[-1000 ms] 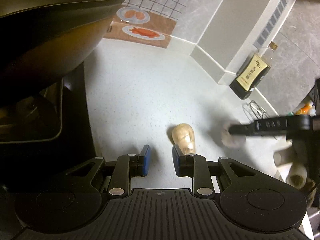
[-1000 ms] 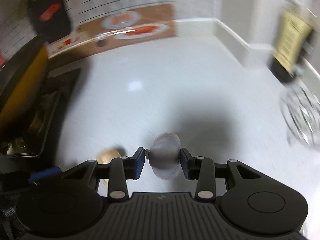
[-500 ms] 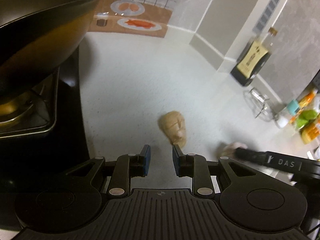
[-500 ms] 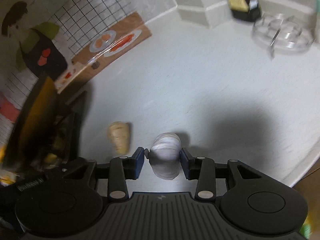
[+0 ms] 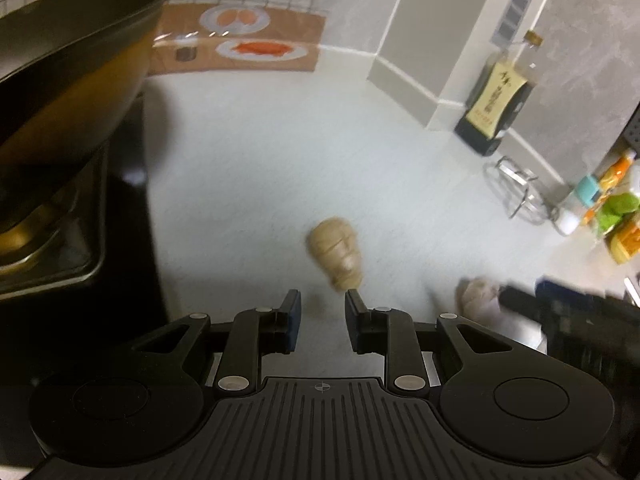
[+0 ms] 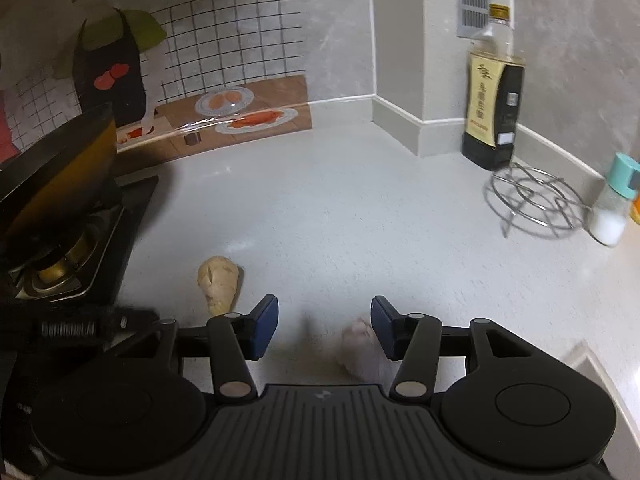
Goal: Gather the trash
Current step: 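Grasp the ginger root with the left gripper while the right gripper moves toward the garlic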
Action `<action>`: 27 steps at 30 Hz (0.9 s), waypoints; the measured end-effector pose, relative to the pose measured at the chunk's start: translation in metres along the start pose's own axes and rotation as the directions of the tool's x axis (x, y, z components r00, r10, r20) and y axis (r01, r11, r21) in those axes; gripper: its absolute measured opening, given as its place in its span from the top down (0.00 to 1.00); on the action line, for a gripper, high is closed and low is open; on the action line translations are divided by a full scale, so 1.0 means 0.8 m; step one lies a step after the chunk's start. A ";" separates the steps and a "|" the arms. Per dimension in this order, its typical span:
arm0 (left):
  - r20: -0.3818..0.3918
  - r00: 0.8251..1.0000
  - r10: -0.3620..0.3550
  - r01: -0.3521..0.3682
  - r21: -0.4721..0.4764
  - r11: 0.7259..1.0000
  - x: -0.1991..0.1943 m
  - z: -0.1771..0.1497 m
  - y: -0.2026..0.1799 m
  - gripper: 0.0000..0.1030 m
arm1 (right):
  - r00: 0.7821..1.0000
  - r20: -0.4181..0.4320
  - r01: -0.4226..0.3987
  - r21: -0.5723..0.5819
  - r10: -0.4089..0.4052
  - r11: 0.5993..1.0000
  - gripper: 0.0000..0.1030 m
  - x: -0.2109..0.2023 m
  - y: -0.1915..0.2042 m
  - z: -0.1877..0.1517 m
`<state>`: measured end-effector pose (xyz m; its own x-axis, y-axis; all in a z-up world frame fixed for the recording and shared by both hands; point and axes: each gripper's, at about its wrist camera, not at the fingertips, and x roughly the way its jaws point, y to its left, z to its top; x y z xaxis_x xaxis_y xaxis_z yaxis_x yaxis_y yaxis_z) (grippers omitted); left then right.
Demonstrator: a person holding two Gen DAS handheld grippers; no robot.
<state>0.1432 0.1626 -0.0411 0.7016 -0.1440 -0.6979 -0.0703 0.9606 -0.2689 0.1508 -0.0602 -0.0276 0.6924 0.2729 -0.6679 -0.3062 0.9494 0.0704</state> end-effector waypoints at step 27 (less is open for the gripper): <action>0.093 0.994 -0.048 0.024 0.250 0.968 0.042 -0.019 -0.019 0.62 | 0.988 -0.049 0.147 0.044 -0.145 0.988 0.39 -0.036 -0.025 -0.083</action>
<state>0.1573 0.1395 -0.0708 0.7673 -0.1674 -0.6191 0.1258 0.9859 -0.1107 0.0938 -0.0972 -0.0591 0.6965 0.1243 -0.7067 -0.1719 0.9851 0.0038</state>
